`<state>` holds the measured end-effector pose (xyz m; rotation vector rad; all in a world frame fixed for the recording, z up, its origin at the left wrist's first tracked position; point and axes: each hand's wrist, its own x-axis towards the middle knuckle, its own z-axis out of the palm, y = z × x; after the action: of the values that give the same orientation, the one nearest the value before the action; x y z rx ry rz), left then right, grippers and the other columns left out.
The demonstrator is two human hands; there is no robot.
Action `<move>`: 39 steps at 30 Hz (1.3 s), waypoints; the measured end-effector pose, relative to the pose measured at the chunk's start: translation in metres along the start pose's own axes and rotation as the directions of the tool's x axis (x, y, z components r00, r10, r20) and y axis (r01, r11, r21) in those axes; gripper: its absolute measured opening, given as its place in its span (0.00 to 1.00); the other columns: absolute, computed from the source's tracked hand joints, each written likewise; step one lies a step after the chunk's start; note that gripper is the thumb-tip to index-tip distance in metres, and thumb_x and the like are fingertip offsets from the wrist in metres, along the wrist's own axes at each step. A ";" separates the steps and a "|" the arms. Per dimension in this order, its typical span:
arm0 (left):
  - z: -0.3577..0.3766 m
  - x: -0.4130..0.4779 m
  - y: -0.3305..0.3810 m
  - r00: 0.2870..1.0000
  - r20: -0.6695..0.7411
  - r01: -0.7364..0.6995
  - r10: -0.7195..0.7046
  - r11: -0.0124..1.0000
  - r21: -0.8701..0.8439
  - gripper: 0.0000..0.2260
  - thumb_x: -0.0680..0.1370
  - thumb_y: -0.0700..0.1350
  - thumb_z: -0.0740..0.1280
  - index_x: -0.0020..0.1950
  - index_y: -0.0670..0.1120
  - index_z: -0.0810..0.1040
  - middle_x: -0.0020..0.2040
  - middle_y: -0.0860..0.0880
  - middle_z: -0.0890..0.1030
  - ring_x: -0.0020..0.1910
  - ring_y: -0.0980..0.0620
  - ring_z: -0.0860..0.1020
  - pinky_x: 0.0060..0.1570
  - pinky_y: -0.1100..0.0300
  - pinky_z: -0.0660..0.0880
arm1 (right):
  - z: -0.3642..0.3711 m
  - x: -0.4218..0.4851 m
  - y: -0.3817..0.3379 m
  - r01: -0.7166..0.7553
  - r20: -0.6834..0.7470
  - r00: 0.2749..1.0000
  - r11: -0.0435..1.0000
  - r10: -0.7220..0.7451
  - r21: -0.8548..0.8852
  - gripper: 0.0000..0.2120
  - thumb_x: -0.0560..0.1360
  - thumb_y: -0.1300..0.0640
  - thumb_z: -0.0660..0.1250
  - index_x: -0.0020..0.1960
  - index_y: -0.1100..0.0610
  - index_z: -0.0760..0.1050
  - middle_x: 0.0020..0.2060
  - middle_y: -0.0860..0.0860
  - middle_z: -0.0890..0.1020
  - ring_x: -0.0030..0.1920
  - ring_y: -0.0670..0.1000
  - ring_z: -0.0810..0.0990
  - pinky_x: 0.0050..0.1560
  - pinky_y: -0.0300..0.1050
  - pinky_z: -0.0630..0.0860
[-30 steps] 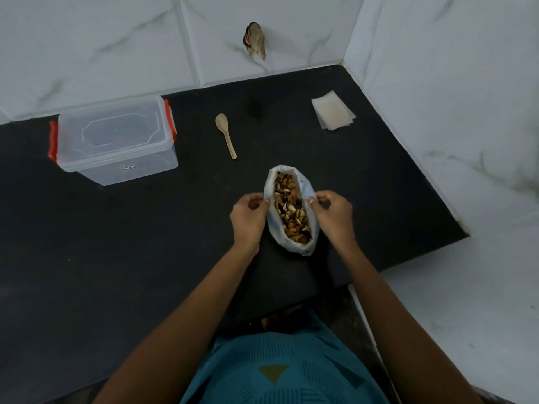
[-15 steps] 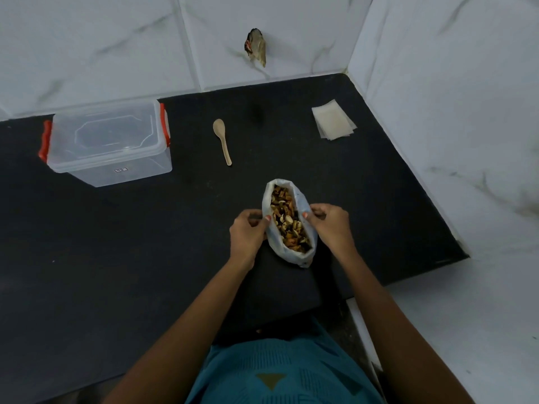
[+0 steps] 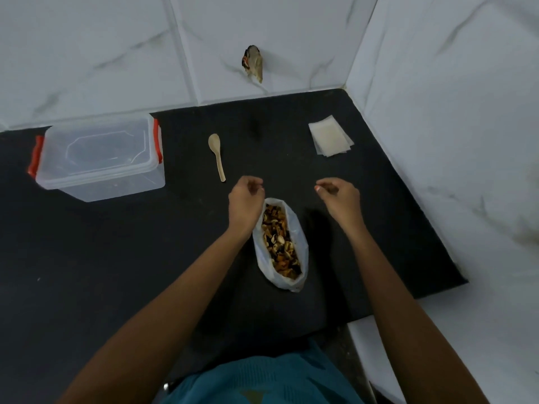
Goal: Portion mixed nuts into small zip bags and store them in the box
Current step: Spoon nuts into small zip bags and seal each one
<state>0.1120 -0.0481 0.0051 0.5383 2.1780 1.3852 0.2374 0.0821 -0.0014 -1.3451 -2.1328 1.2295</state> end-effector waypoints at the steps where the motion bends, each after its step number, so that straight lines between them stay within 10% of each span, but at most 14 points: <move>1: 0.008 0.009 0.007 0.999 0.012 -0.042 0.042 0.999 0.017 0.10 0.78 0.37 0.61 0.59 0.41 0.75 0.52 0.51 0.75 0.51 0.59 0.72 0.48 0.71 0.68 | -0.001 0.012 -0.002 0.005 -0.020 1.000 1.000 -0.005 -0.010 0.11 0.75 0.61 0.65 0.57 0.59 0.77 0.52 0.53 0.80 0.49 0.44 0.76 0.52 0.35 0.71; 12: 0.113 0.113 0.068 0.991 0.108 0.077 -0.078 0.997 0.013 0.11 0.75 0.34 0.63 0.56 0.38 0.77 0.54 0.40 0.79 0.53 0.44 0.78 0.56 0.51 0.76 | -0.023 0.140 -0.006 -0.027 -0.231 0.973 0.994 0.001 -0.108 0.12 0.74 0.64 0.64 0.57 0.64 0.77 0.56 0.59 0.79 0.56 0.55 0.77 0.53 0.38 0.70; 23: 0.161 0.168 0.058 0.966 0.074 0.245 -0.249 0.968 0.052 0.16 0.73 0.46 0.70 0.56 0.38 0.77 0.55 0.42 0.80 0.53 0.44 0.78 0.51 0.54 0.74 | -0.009 0.194 0.013 -0.176 -0.166 0.976 0.958 0.140 -0.225 0.18 0.73 0.59 0.68 0.62 0.59 0.73 0.58 0.56 0.76 0.58 0.54 0.75 0.58 0.49 0.73; 39: 0.149 0.172 0.054 0.965 0.091 0.249 -0.244 0.967 -0.046 0.06 0.74 0.42 0.69 0.49 0.42 0.80 0.50 0.42 0.81 0.49 0.46 0.80 0.53 0.50 0.78 | -0.031 0.193 0.001 -0.240 -0.078 0.966 0.966 0.248 0.094 0.13 0.69 0.63 0.72 0.53 0.62 0.76 0.55 0.57 0.79 0.56 0.54 0.77 0.57 0.47 0.74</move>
<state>0.0681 0.1787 -0.0329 0.2870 2.0518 1.2621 0.1624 0.2627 -0.0147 -1.6308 -1.8757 1.3076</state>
